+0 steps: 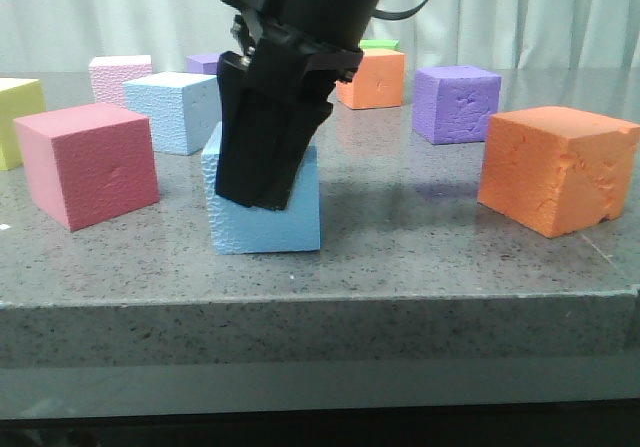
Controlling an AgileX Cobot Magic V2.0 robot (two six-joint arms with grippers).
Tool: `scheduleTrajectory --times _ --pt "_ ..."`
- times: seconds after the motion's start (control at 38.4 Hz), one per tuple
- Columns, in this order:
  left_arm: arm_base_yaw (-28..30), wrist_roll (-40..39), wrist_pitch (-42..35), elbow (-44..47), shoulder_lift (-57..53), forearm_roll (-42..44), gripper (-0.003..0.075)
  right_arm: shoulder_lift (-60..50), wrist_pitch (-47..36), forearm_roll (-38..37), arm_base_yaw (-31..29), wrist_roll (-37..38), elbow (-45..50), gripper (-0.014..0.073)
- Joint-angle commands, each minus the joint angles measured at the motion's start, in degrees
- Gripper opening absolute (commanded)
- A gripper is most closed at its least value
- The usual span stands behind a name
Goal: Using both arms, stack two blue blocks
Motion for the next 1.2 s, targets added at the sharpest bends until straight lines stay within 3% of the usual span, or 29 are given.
scheduleTrajectory --times 0.0,0.16,0.34,0.47,0.55,0.83,1.02,1.17 --pt "-0.08 -0.16 -4.89 -1.65 0.74 -0.35 0.0692 -2.76 -1.37 1.33 -0.04 -0.66 -1.92 0.0529" --pt "-0.08 -0.16 -4.89 -1.65 0.74 -0.35 0.0692 -3.78 -1.96 1.26 -0.04 -0.66 -2.04 0.0665" --pt "-0.08 -0.16 -4.89 -1.65 0.74 -0.35 0.0692 -8.98 -2.8 -0.57 -0.04 -0.16 -2.86 0.0666" --pt "-0.08 -0.16 -4.89 -1.65 0.74 -0.35 0.0692 -12.81 -4.27 -0.63 -0.78 4.42 -3.36 0.0649" --pt "-0.08 -0.16 -4.89 -1.65 0.74 -0.35 0.0692 -14.48 -4.64 -0.63 -2.14 7.7 -3.36 0.0574" --pt "-0.08 -0.16 -4.89 -1.65 0.74 -0.35 0.0692 -19.71 -3.58 -0.63 -9.77 25.95 -3.36 0.0098" --pt "-0.08 -0.16 -4.89 -1.65 0.74 -0.35 0.0692 -21.73 -1.34 -0.63 -16.23 30.1 -2.66 -0.0055" --pt "-0.08 -0.16 -4.89 -1.65 0.74 -0.35 0.0692 -25.63 -3.26 -0.58 -22.85 33.18 2.6 -0.0067"
